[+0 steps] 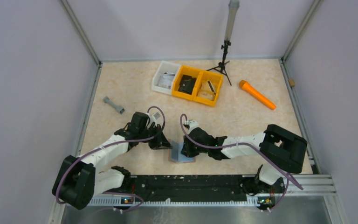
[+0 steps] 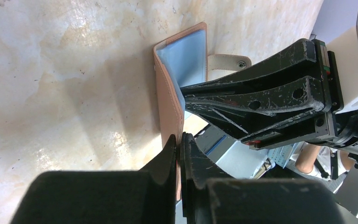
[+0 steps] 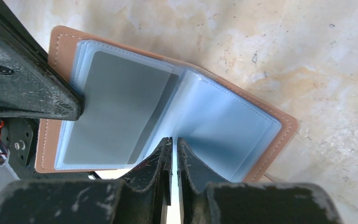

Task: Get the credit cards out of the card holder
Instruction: Remove the credit card from the card holder.

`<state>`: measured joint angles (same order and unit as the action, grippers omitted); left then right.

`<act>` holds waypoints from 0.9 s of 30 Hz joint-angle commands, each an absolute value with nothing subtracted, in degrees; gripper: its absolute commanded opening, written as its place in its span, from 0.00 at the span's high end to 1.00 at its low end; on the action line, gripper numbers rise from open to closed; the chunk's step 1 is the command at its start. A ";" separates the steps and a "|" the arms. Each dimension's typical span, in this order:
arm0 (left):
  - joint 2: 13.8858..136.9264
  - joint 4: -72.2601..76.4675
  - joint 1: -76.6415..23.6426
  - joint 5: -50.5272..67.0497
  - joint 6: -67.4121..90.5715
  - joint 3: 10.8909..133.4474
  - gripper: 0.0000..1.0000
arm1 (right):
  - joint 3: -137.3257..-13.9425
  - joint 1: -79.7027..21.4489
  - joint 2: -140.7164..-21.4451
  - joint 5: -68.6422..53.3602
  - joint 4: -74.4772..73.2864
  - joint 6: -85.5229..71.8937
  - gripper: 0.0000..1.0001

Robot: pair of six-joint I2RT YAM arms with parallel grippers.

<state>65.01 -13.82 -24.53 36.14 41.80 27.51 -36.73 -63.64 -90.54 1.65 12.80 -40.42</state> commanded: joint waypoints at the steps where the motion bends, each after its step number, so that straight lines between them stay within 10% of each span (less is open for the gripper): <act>1: 63.66 -12.57 -24.79 37.84 41.38 28.48 0.91 | -36.47 -63.91 -88.93 4.97 10.65 -40.60 0.90; 5: 63.29 -10.62 -24.79 39.43 42.25 27.81 0.80 | -36.65 -63.92 -90.96 4.47 10.84 -40.26 0.91; 27: 65.32 1.41 -24.79 43.78 46.57 23.32 0.98 | -30.66 -61.19 -91.57 -4.17 23.57 -43.78 0.91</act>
<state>64.86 -5.19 -24.53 41.36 45.10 24.32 -33.67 -62.70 -90.98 -0.56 18.44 -41.85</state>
